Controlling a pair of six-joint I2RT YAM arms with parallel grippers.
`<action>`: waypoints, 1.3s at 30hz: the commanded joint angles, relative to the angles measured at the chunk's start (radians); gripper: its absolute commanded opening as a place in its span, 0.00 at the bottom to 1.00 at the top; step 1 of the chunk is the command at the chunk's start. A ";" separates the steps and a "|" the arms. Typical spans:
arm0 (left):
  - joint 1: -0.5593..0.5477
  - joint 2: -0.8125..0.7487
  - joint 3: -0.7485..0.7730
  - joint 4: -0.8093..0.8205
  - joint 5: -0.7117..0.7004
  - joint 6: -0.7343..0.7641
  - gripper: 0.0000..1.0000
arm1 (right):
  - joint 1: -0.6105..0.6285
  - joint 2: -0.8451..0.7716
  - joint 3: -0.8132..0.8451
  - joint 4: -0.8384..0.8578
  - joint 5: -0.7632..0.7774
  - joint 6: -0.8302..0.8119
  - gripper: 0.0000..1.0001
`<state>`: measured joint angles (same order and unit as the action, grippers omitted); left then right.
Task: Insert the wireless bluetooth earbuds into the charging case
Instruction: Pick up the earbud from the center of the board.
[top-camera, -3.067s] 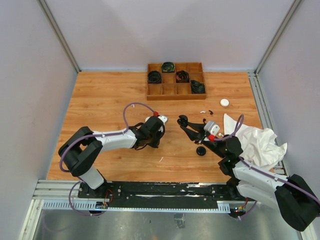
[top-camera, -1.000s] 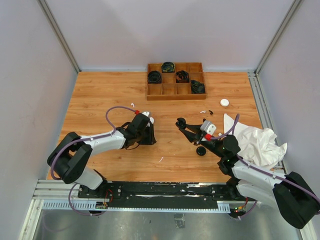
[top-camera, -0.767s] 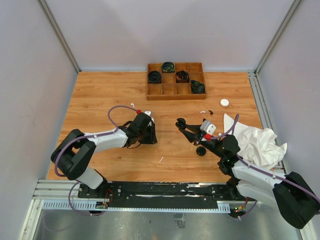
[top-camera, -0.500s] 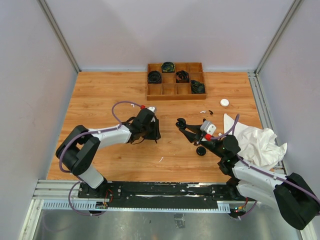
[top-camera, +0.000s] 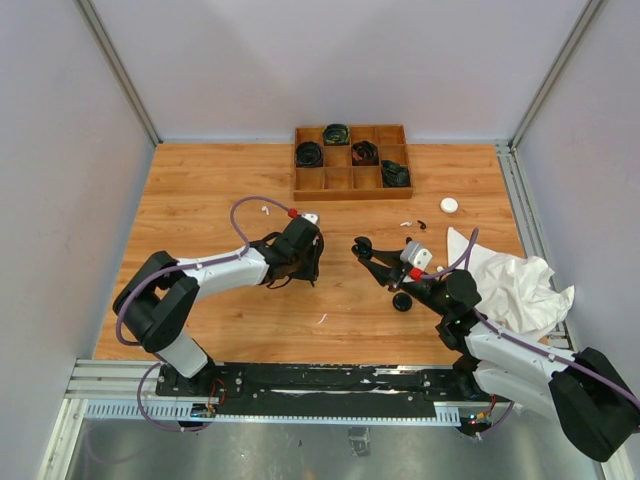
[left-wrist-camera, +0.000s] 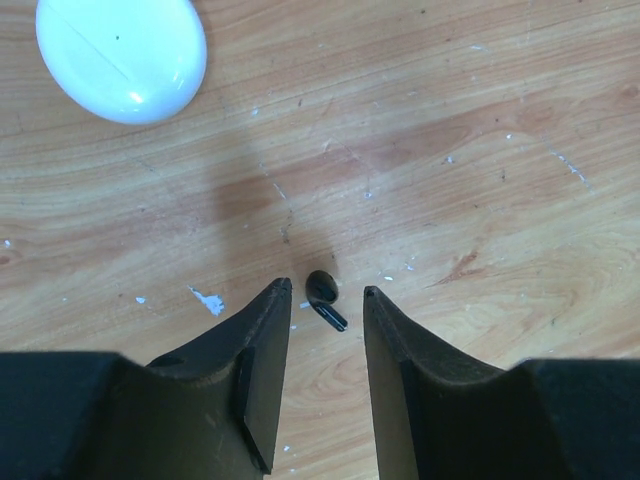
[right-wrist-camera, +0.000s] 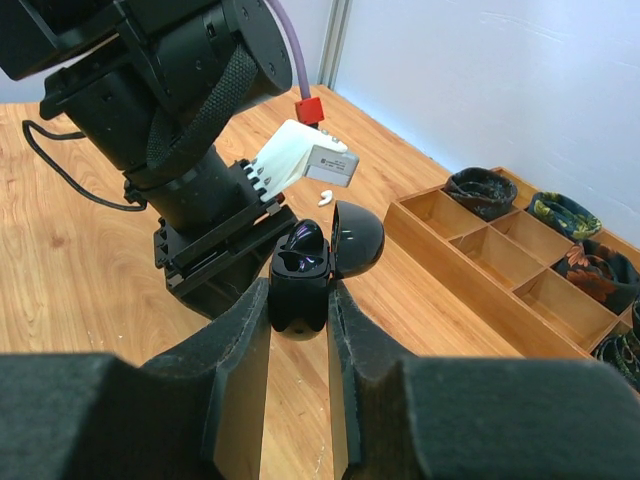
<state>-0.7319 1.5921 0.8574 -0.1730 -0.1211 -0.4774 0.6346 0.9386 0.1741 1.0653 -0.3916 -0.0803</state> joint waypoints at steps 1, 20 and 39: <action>-0.033 -0.003 0.047 -0.051 -0.098 0.021 0.40 | 0.029 -0.019 0.031 -0.014 0.013 -0.018 0.04; -0.066 0.114 0.117 -0.051 -0.010 0.034 0.34 | 0.029 -0.041 0.031 -0.036 0.025 -0.024 0.04; -0.077 0.045 0.102 -0.112 -0.025 -0.010 0.34 | 0.029 -0.070 0.040 -0.085 0.041 -0.029 0.04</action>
<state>-0.8009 1.6371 0.9504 -0.2493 -0.1150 -0.4622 0.6346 0.8940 0.1844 0.9886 -0.3691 -0.0883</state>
